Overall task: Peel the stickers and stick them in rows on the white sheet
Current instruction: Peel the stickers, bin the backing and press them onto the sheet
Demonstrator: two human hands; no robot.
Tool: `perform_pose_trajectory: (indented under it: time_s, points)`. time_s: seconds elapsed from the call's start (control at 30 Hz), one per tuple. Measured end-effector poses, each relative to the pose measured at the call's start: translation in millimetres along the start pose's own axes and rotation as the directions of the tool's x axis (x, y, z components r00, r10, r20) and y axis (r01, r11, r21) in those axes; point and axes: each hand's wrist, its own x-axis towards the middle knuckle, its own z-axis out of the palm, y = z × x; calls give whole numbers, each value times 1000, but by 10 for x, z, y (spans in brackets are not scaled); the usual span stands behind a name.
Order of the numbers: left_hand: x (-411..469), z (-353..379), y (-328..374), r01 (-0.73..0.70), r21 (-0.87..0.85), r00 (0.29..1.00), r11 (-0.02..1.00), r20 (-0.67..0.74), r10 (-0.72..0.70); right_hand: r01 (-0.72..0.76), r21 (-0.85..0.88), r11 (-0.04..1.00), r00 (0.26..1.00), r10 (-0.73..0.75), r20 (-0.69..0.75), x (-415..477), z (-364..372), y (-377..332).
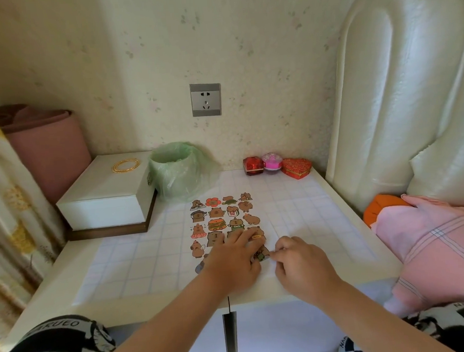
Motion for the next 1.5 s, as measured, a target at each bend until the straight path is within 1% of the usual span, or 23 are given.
perform_pose_trajectory:
  time_s: [0.1, 0.17, 0.23, 0.3, 0.37, 0.4, 0.43, 0.47, 0.5, 0.53, 0.6, 0.8, 0.87, 0.93, 1.0, 1.07, 1.13, 1.17, 1.23, 1.3, 1.33, 1.37, 1.5]
  points:
    - [-5, 27, 21, 1, 19, 1000, 1000, 11, -1, -14, 8, 1000, 1000, 14, -1, 6, -25, -15]
    - [-27, 56, 1, 11, -2, 1000, 1000, 21, -10, -33, 0, 999, 999, 33, 14, 32, -23, -35]
    - [-36, 56, -21, 33, -94, 998, 995, 55, -28, -60, -5, 998, 998, 60, 18, 87, -19, -51]
    - [-25, 21, -43, 65, -240, 995, 969, 87, -45, -59, 12, 998, 998, 59, 29, 141, 0, -76]
    - [-23, -8, -94, 86, -408, 996, 909, 53, -71, -9, 54, 998, 995, 4, 100, 167, 1, -120]
    - [-37, -3, -133, 82, -448, 996, 890, 14, -84, 18, 77, 997, 988, -30, 152, 163, 7, -150]
    - [-57, 10, -172, 71, -418, 996, 906, -23, -89, 42, 83, 996, 977, -59, 207, 153, 14, -179]
    - [-89, 35, -203, 68, -331, 996, 941, -40, -86, 54, 79, 995, 963, -73, 260, 138, 18, -196]
    - [-117, 63, -220, 72, -236, 996, 969, -35, -83, 48, 75, 996, 950, -69, 306, 122, 27, -201]
    - [-141, 83, -227, 81, -176, 996, 981, -20, -86, 38, 70, 997, 937, -60, 343, 112, 33, -200]
    - [-173, 82, -221, 103, -133, 995, 986, 14, -102, 28, 62, 998, 923, -50, 380, 107, 35, -189]
    - [-345, 30, -384, 152, -74, 986, 986, 79, -147, 11, 83, 996, 913, -43, 405, 106, 67, -147]
    - [-403, 25, -449, 149, -66, 986, 987, 85, -144, -9, 110, 994, 921, -35, 388, 126, 48, -139]
    - [-456, 43, -487, 164, -57, 985, 985, 62, -161, -21, 122, 992, 937, -23, 349, 145, 28, -128]
    - [-497, 63, -498, 218, -81, 976, 973, 28, -217, -10, 98, 995, 950, -21, 312, 167, 13, -145]
    - [-522, 64, -488, 277, -99, 961, 956, 27, -275, -7, 26, 1000, 956, -1, 295, 204, 2, -206]
    - [-522, 77, -477, 300, -90, 954, 950, 26, -298, 2, -24, 1000, 962, 5, 272, 236, 4, -298]
    - [-524, 78, -473, 299, -81, 954, 951, 21, -299, 13, -20, 1000, 964, -7, 265, 247, 19, -345]
    - [-528, 99, -477, 245, -69, 969, 967, -20, -247, 58, 33, 998, 954, -65, 294, 256, 54, -437]
    - [-523, 117, -475, 123, -78, 991, 989, -34, -126, 108, 91, 990, 928, -133, 349, 253, 82, -510]
    - [-516, 119, -475, 78, -87, 997, 993, -22, -80, 109, 119, 987, 917, -146, 371, 253, 97, -530]
    - [-505, 120, -481, 60, -95, 998, 994, -4, -60, 98, 141, 985, 907, -146, 395, 256, 122, -534]
    - [-482, 96, -475, 78, -105, 997, 991, 25, -76, 86, 164, 983, 887, -150, 436, 256, 132, -500]
